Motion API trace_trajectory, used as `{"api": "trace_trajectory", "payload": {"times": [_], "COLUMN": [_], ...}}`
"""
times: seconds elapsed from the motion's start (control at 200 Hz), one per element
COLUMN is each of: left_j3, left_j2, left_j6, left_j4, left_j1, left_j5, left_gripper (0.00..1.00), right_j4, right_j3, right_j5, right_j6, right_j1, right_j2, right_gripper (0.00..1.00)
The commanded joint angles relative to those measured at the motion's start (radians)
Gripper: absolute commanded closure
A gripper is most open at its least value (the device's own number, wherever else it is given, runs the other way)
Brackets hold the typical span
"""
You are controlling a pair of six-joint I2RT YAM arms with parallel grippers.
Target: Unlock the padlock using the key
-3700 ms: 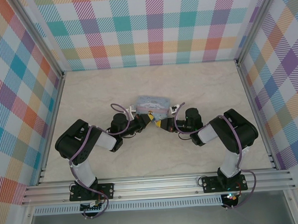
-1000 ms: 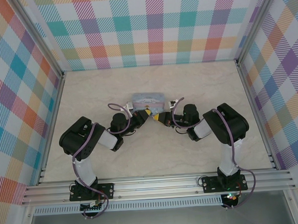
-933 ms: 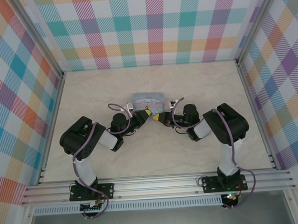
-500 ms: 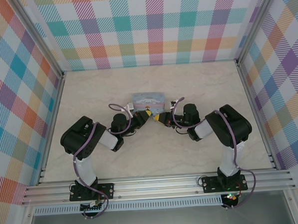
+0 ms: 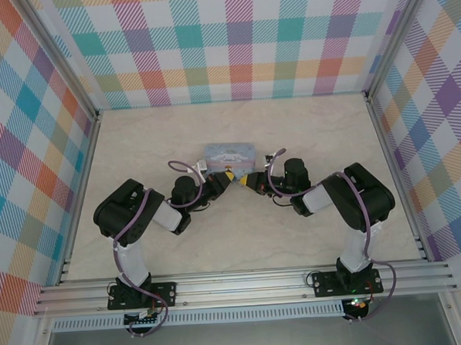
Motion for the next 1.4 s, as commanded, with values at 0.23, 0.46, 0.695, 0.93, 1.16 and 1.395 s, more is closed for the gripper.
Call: {"api": "trace_trajectory", "payload": {"times": [0.23,0.46,0.695,0.93,1.16,1.395], "left_j3": [-0.008,0.004,0.017,0.012,0.0,0.007], "left_j2": [0.007,-0.012,-0.023,-0.022,-0.013,-0.043], "left_j6": [-0.024,-0.096,-0.147,-0.116,-0.045,-0.038], "left_j4": [0.027,0.029,0.028,0.026,0.041,0.043], "left_j1": [-0.012,-0.018,-0.028,-0.028,-0.028,-0.028], "left_j5": [0.047,-0.037,-0.1,-0.061,0.01,0.036], "left_gripper": [1.0,1.0,1.0,1.0,1.0,1.0], "right_j4": [0.195,0.263,0.302,0.312,0.333,0.333], "right_j3": [0.011,-0.021,-0.026,-0.018,-0.017,-0.005], "right_j5": [0.027,0.056,0.074,0.081,0.058,0.036], "right_j6": [0.018,0.039,0.058,0.064,0.097,0.158], "right_j1": [0.029,0.052,0.074,0.068,0.042,0.033], "right_j2": [0.039,0.085,0.118,0.111,0.09,0.09], "right_gripper": [0.97,0.98,0.98,0.98,0.98,0.98]}}
